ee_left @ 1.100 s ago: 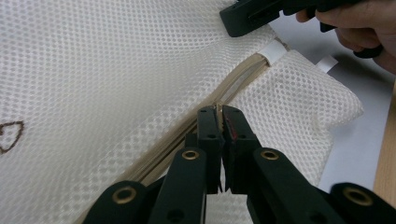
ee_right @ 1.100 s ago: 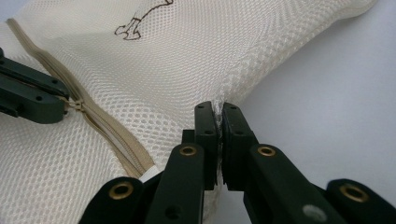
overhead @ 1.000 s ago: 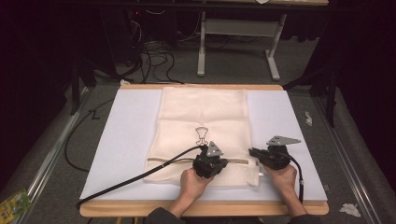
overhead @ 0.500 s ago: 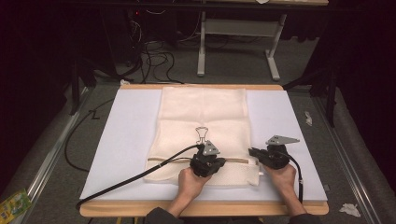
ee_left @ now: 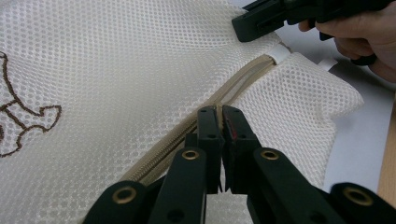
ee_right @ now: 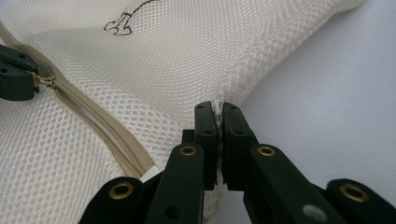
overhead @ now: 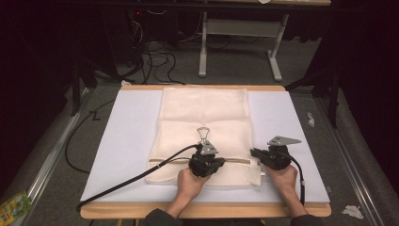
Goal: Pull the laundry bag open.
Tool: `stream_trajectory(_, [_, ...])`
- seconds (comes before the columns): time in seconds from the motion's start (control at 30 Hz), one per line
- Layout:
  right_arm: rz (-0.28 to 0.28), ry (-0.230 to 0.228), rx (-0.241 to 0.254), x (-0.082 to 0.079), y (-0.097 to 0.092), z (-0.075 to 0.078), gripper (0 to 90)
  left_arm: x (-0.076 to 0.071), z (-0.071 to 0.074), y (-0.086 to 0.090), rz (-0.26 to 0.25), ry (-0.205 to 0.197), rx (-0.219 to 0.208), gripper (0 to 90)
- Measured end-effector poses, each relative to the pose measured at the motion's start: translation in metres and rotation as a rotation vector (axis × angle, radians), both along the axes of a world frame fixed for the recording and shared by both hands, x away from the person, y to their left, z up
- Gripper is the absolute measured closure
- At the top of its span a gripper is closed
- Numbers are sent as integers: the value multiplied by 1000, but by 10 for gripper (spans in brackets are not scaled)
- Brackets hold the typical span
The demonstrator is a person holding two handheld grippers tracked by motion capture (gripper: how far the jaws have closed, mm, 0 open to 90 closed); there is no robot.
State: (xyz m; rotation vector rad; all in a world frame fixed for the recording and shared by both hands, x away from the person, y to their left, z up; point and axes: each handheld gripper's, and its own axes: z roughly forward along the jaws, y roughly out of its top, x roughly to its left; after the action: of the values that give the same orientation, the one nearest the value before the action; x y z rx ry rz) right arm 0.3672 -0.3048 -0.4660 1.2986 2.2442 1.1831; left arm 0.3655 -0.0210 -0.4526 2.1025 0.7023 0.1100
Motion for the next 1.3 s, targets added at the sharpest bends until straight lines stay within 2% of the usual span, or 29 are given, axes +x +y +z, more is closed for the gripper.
stream_trajectory(0.4, [5,-4,-9,0,0,2,878,0,2,5,2,-7,4,868])
stream_trajectory(1.03, [3,-5,-1,3,-1,2,878,3,2,16,14,12,-36,868])
stream_trajectory(1.2, [2,-2,-8,2,0,2,878,1,3,19,18,5,-26,868])
stream_trajectory(1.3, [3,5,-11,3,0,1,878,3,1,23,25,17,-46,868])
